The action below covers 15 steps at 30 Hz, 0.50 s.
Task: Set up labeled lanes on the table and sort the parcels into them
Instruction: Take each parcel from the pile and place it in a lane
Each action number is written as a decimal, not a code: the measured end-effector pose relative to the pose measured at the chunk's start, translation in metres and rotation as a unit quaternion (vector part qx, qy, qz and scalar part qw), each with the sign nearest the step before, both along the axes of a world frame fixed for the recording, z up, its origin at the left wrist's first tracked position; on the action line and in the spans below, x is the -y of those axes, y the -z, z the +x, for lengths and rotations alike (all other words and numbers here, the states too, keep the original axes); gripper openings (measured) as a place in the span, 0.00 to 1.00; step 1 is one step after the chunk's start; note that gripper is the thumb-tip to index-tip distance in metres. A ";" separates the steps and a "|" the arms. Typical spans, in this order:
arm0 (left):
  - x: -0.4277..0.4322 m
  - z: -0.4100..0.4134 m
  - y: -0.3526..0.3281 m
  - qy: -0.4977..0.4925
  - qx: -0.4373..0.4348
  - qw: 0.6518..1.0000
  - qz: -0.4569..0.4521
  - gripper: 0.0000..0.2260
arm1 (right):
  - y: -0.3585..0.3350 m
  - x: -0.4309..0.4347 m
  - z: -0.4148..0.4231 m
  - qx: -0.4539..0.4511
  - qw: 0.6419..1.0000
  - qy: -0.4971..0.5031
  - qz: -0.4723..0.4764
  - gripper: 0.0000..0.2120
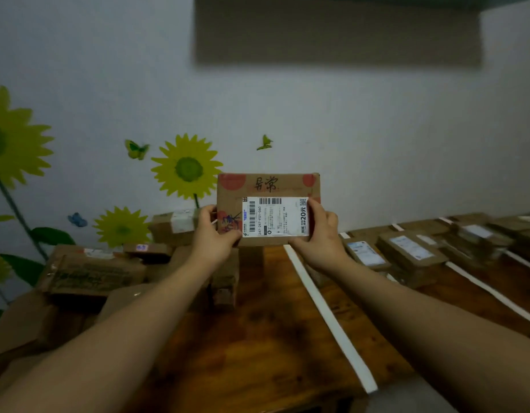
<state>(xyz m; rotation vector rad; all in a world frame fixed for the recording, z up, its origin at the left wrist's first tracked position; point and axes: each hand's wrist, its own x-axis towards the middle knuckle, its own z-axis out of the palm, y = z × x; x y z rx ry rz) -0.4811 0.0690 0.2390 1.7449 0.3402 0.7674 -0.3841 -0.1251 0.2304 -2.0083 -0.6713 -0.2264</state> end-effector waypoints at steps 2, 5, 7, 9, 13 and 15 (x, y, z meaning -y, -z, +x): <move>0.046 0.023 0.002 0.038 0.006 0.999 0.002 0.25 | -0.002 0.049 0.011 0.001 0.999 0.039 -0.011 0.43; 0.122 0.054 0.003 0.090 0.015 0.996 0.001 0.24 | -0.008 0.128 0.026 -0.006 0.995 0.089 -0.034 0.42; 0.172 0.074 0.002 0.126 0.025 0.992 0.003 0.25 | -0.013 0.183 0.035 -0.002 0.992 0.121 -0.039 0.42; 0.224 0.094 0.001 0.161 0.030 0.986 0.009 0.27 | -0.015 0.238 0.043 0.005 0.987 0.157 -0.042 0.41; 0.329 0.132 0.002 0.240 0.036 0.970 0.007 0.32 | -0.010 0.348 0.054 0.001 0.975 0.221 -0.031 0.41; 0.379 0.148 0.005 0.277 0.035 0.960 0.008 0.33 | -0.005 0.398 0.056 -0.007 0.967 0.254 -0.033 0.41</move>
